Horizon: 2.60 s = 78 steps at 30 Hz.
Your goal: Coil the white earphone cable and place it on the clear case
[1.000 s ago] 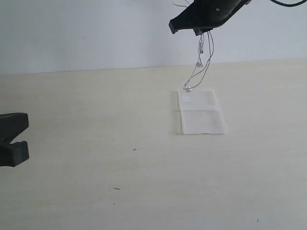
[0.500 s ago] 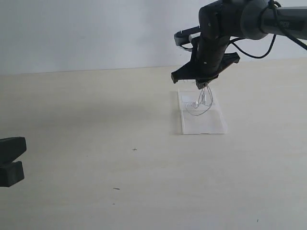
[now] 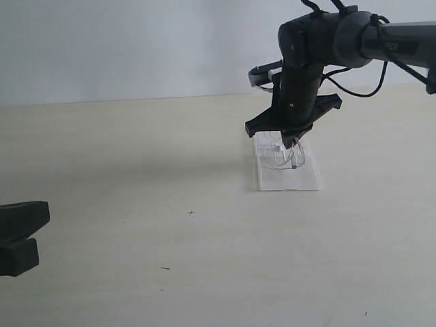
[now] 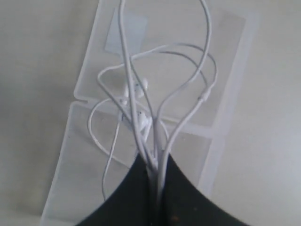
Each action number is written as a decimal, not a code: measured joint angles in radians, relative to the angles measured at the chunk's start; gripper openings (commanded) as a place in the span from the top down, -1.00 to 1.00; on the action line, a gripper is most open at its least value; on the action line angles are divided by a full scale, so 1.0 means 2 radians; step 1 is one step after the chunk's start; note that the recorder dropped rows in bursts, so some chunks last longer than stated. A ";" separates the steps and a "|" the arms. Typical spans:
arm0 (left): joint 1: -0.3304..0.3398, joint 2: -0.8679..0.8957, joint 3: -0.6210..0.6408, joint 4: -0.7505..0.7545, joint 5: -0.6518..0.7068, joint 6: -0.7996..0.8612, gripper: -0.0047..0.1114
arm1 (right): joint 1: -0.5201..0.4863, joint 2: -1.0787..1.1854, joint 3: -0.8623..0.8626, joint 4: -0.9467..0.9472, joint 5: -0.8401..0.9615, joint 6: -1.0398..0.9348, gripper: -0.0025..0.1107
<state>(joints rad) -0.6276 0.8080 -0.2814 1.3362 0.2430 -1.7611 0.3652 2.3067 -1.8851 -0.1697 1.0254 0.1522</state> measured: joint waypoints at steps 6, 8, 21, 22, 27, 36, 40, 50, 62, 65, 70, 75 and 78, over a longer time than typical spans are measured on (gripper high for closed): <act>0.000 0.000 0.010 -0.005 -0.022 0.000 0.92 | 0.000 0.029 0.000 0.025 0.025 -0.022 0.96; 0.000 0.000 0.011 -0.005 -0.027 0.000 0.92 | -0.001 0.032 0.000 0.039 0.026 -0.027 0.96; 0.000 0.000 0.011 -0.005 -0.044 0.000 0.92 | -0.002 0.024 0.000 0.051 0.025 -0.033 0.05; 0.000 0.000 0.011 -0.005 -0.045 0.000 0.92 | -0.002 0.020 0.000 0.051 0.024 -0.033 -0.04; 0.000 0.000 0.011 -0.006 -0.047 0.000 0.92 | -0.004 -0.005 0.000 0.051 0.022 -0.033 -0.15; 0.000 0.000 0.011 -0.006 -0.047 0.000 0.92 | -0.004 -0.042 0.000 0.032 0.036 -0.021 -0.14; 0.000 0.000 0.011 0.008 -0.041 0.000 0.92 | -0.004 -0.060 0.000 -0.020 0.071 0.000 -0.11; 0.000 0.000 0.011 0.017 -0.035 0.000 0.92 | -0.004 -0.180 0.000 0.005 0.095 0.007 0.89; 0.000 0.000 0.011 0.019 -0.035 0.000 0.92 | -0.004 -0.432 0.304 0.033 0.103 0.005 0.96; 0.000 0.000 0.011 0.019 -0.035 0.000 0.92 | -0.004 -0.442 0.306 0.033 0.103 0.005 0.96; 0.000 0.000 0.012 0.019 -0.035 0.000 0.92 | -0.004 -0.442 0.306 0.033 0.102 0.005 0.96; 0.000 0.000 0.012 0.019 -0.035 0.000 0.92 | -0.004 -0.454 0.308 0.033 0.101 0.005 0.96; 0.000 0.000 0.012 0.019 -0.035 0.000 0.92 | -0.004 -0.488 0.308 0.034 0.080 0.005 0.96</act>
<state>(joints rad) -0.6276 0.8080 -0.2570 1.3748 0.1723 -1.7611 0.3574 1.3297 -1.2700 -0.1012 1.1849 0.1617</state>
